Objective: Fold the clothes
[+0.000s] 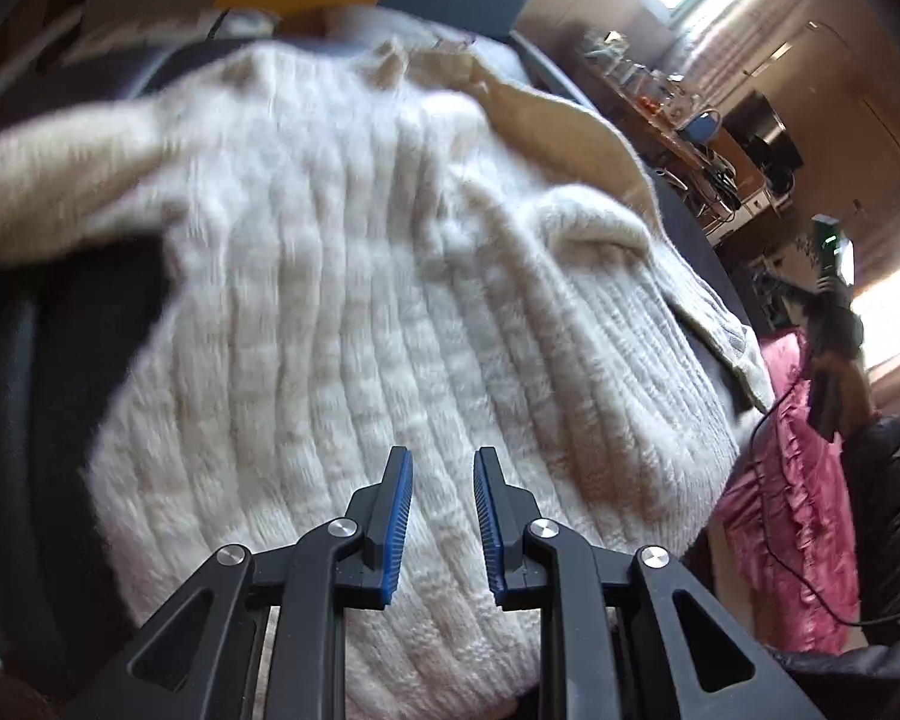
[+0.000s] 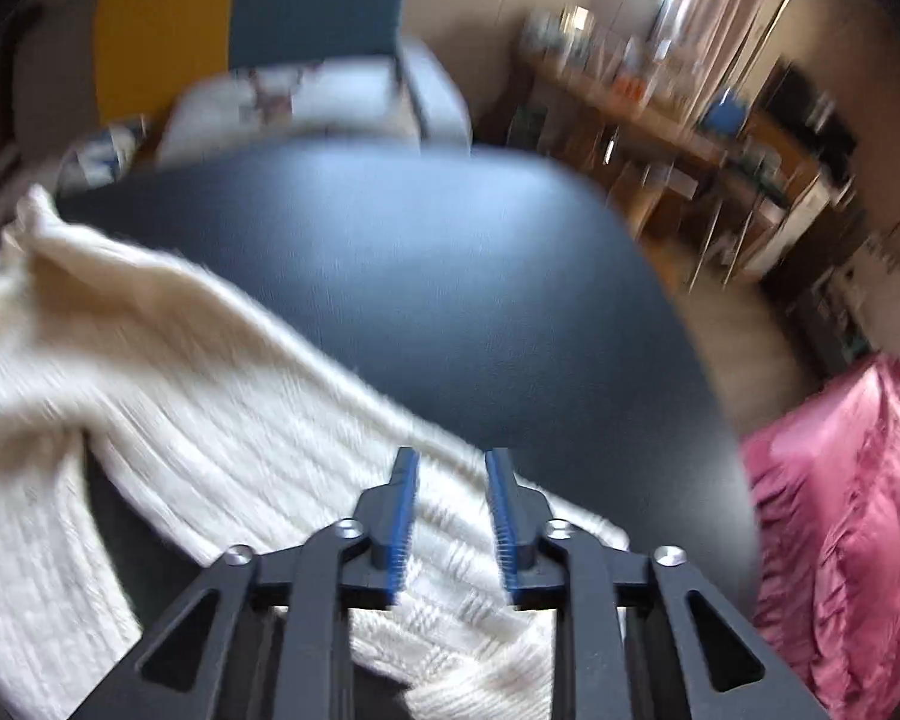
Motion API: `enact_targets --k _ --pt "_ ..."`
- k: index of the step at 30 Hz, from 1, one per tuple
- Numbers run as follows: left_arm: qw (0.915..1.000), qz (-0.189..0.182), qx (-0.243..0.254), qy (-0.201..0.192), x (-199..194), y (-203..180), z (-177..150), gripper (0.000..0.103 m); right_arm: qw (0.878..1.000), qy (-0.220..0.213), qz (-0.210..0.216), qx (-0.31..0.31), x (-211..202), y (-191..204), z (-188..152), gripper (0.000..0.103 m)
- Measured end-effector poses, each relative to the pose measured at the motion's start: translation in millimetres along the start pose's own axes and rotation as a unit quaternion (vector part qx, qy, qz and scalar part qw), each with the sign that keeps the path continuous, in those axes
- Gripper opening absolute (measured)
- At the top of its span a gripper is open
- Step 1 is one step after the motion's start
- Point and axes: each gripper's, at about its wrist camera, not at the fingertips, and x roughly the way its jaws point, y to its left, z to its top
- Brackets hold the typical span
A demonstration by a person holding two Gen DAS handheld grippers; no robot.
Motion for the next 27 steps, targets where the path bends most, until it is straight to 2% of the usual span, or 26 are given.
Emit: enact_targets --k 1,4,7,9,12,14,16,18,19,20,21,24,27 --pt "1.0000 -0.002 0.002 -0.002 0 -1 4 0.020 0.999 -0.016 0.032 -0.003 -10 9 3 0.056" --pt "0.9999 -0.009 0.008 -0.007 4 -6 17 0.020 0.989 -0.031 0.144 -0.019 -23 47 17 0.056" --pt "0.9996 -0.009 0.025 -0.006 12 -18 25 0.020 0.971 -0.012 0.235 -0.035 -4 96 36 0.056" --pt "0.9994 -0.009 0.034 0.005 22 -26 23 0.020 0.963 0.011 0.265 -0.044 19 132 49 0.056" --pt "0.9981 -0.012 0.047 0.038 41 -32 15 0.020 0.964 0.034 0.259 -0.048 47 176 57 0.056" --pt "0.9978 -0.015 0.049 0.042 45 -31 9 0.020 0.968 0.057 0.242 -0.041 78 188 60 0.056" --pt "0.9976 -0.027 0.047 0.045 44 -28 7 0.020 0.975 0.081 0.203 -0.043 104 190 65 0.056" --pt "0.9969 -0.047 0.034 0.052 42 -23 9 0.020 0.980 0.068 0.180 -0.050 114 189 68 0.056" --pt "0.9958 -0.071 0.025 0.052 37 -19 14 0.020 0.982 0.058 0.169 -0.054 117 189 69 0.058" --pt "0.9944 -0.096 0.019 0.041 29 -14 22 0.020 0.983 0.054 0.167 -0.050 119 186 71 0.059" --pt "0.9944 -0.101 0.020 0.022 19 -11 32 0.020 0.983 0.054 0.171 -0.047 117 184 72 0.060" --pt "0.9950 -0.076 0.042 -0.049 -9 1 85 0.020 0.979 0.049 0.190 -0.047 107 180 77 0.060" --pt "0.9908 -0.080 0.051 -0.097 -17 10 150 0.023 0.973 0.040 0.220 -0.061 100 186 75 0.062"
